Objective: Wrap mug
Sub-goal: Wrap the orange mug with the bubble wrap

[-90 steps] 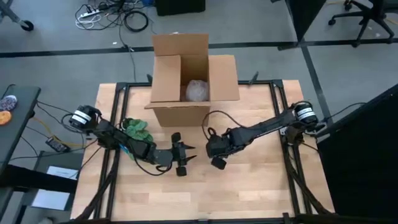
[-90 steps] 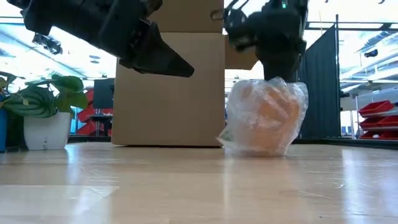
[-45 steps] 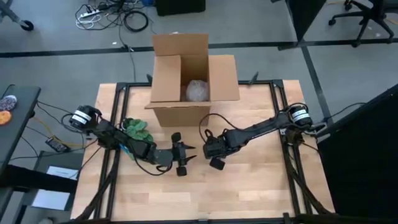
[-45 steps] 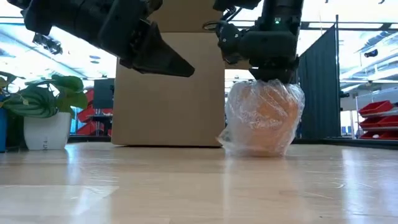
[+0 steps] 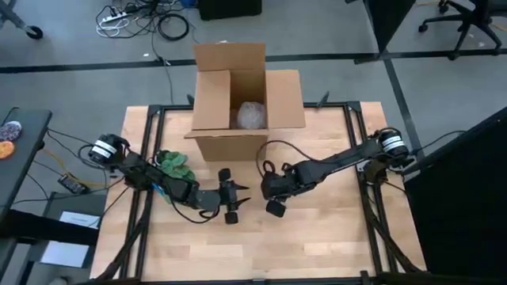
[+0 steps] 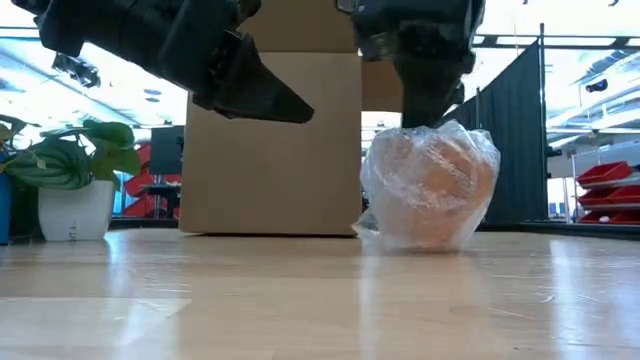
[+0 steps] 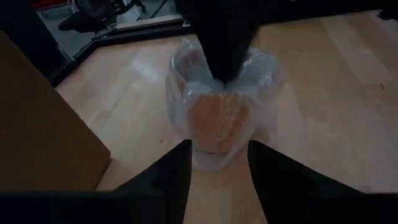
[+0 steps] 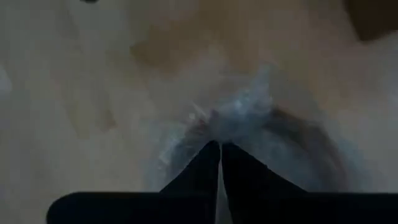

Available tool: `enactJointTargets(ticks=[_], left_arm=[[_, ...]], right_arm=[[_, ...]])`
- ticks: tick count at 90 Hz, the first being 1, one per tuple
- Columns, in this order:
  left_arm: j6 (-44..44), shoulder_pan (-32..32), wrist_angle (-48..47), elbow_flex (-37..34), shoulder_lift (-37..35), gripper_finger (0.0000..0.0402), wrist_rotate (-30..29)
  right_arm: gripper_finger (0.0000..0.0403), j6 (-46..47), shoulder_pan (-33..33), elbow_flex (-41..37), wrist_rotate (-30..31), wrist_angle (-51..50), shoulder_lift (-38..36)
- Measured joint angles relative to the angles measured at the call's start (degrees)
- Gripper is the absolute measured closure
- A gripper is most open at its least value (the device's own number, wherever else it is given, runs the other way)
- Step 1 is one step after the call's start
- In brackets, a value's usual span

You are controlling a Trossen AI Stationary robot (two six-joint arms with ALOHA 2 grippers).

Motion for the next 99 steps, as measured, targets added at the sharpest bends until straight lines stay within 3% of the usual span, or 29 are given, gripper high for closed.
enactJointTargets(ticks=[11,46,99], left_arm=[[-0.02,0.0,-0.11,-0.02,0.02,0.0259,-0.05],[-0.04,0.0,0.05,0.0,0.66,0.0259,-0.06],[-0.07,0.0,-0.06,0.0,0.66,0.0259,-0.03]], right_arm=[[0.0403,-0.97,-0.2,-1.59,-1.01,5.15,2.46],[0.0403,-1.0,-1.94,-1.53,0.01,-0.84,6.67],[0.0403,0.68,0.66,1.92,0.23,-13.78,0.07]])
